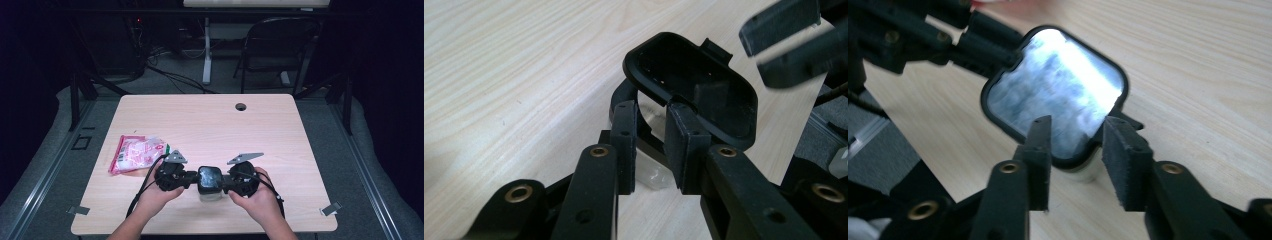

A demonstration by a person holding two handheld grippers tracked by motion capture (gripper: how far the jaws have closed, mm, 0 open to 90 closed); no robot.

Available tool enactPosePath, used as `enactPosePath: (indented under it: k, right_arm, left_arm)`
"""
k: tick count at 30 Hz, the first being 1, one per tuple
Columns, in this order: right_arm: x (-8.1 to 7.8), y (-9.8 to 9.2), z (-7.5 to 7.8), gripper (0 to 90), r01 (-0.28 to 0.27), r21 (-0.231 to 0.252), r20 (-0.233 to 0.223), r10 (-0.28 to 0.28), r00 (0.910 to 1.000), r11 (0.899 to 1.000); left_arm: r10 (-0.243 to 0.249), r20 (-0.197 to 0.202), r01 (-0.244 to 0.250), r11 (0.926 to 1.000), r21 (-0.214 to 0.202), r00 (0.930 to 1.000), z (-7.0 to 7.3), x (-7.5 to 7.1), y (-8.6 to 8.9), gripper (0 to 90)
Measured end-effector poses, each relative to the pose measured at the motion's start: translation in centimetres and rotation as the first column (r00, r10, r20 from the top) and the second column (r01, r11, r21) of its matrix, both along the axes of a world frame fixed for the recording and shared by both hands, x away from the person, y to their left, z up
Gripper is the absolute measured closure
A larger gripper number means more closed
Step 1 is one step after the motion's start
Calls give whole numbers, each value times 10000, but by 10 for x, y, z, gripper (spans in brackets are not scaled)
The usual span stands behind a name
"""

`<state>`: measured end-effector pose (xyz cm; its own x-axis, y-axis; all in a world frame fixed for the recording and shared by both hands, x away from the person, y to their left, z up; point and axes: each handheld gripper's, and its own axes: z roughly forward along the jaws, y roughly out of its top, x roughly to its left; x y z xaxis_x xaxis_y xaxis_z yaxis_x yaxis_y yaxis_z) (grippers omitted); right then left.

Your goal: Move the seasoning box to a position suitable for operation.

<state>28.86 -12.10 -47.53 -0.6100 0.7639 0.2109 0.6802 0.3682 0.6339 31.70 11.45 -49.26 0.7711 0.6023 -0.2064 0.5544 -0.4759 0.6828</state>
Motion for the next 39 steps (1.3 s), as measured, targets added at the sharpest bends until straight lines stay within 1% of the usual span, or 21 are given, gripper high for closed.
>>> enactPosePath:
  k: [2, 4, 7, 8, 10, 12, 14, 17, 18, 19, 21, 22, 25, 28, 29, 30, 31, 32, 34, 36, 39]
  right_arm:
    - [-5, 6, 0, 604, -312, -447, 103, 317, 9994, 9985]
    - [-9, 10, 1, 583, -421, -631, 201, 434, 9989, 9971]
    - [-14, 14, 2, 548, -603, -726, 294, 626, 9976, 9955]
    - [-16, 16, 3, 533, -615, -809, 434, 652, 9969, 9948]
    - [-16, 17, 3, 526, -597, -796, 468, 635, 9969, 9950]
    - [-17, 19, 3, 505, -604, -915, 640, 664, 9957, 9940]
    - [-18, 24, 0, 481, -656, -1113, 767, 743, 9943, 9916]
    - [-18, 26, -2, 481, -610, -1179, 860, 714, 9937, 9912]
    - [-18, 27, -2, 481, -608, -1281, 890, 726, 9934, 9899]
    - [-17, 27, -3, 484, -540, -1278, 999, 670, 9927, 9903]
    - [-16, 25, -3, 495, -517, -1285, 948, 641, 9934, 9904]
    - [-16, 25, -4, 496, -461, -1116, 926, 565, 9941, 9927]
    - [-15, 23, -2, 502, -455, -1007, 877, 545, 9947, 9939]
    - [-15, 23, -1, 507, -489, -1078, 883, 585, 9944, 9930]
    - [-15, 22, -1, 509, -506, -1073, 883, 602, 9943, 9929]
    - [-15, 22, -1, 510, -495, -1003, 893, 585, 9943, 9937]
    - [-15, 22, 0, 510, -473, -1058, 903, 570, 9943, 9933]
    - [-16, 21, 0, 510, -444, -961, 889, 530, 9946, 9944]
    - [-16, 21, 0, 510, -427, -939, 884, 511, 9948, 9947]
    - [-16, 18, 1, 509, -443, -934, 894, 527, 9946, 9946]
    - [-17, 16, 3, 510, -303, -837, 971, 384, 9945, 9960]
  left_arm:
    - [16, 42, -15, 9999, -102, 10000, 2, 0, 0, 731]
    - [69, 64, -67, 9998, -209, 10000, 3, 1, -1, 717]
    - [106, 98, -103, 9995, -300, 9999, 4, 1, -2, 697]
    - [124, 94, -121, 9994, -313, 9999, 4, 1, -2, 687]
    - [158, 127, -153, 9992, -365, 9998, 4, 1, -2, 684]
    - [146, 223, -138, 9993, -361, 9996, 5, 1, -2, 672]
    - [173, 269, -160, 9987, -483, 9995, 5, 1, -2, 642]
    - [181, 268, -167, 9986, -503, 9995, 6, 1, -2, 634]
    - [200, 288, -186, 9987, -482, 9994, 6, 1, -2, 634]
    - [203, 305, -189, 9988, -449, 9993, 5, 0, -3, 631]
    - [158, 274, -145, 9989, -441, 9995, 4, 0, -3, 624]
    - [187, 294, -174, 9988, -458, 9994, 3, 0, -4, 623]
    - [167, 289, -157, 9992, -361, 9994, 0, 1, -5, 612]
    - [211, 285, -206, 9996, -177, 9994, -3, 2, -6, 600]
    - [238, 334, -232, 9996, -167, 9992, -4, 3, -6, 597]
    - [216, 297, -210, 9996, -176, 9993, -5, 3, -6, 595]
    - [241, 254, -234, 9994, -251, 9994, -6, 4, -6, 594]
    - [261, 273, -256, 9995, -195, 9993, -8, 5, -7, 594]
    - [264, 295, -260, 9996, -125, 9992, -10, 6, -7, 594]
    - [268, 246, -266, 9996, -117, 9993, -12, 6, -9, 594]
    - [195, 118, -195, 9998, -1, 9997, -15, 8, -11, 597]
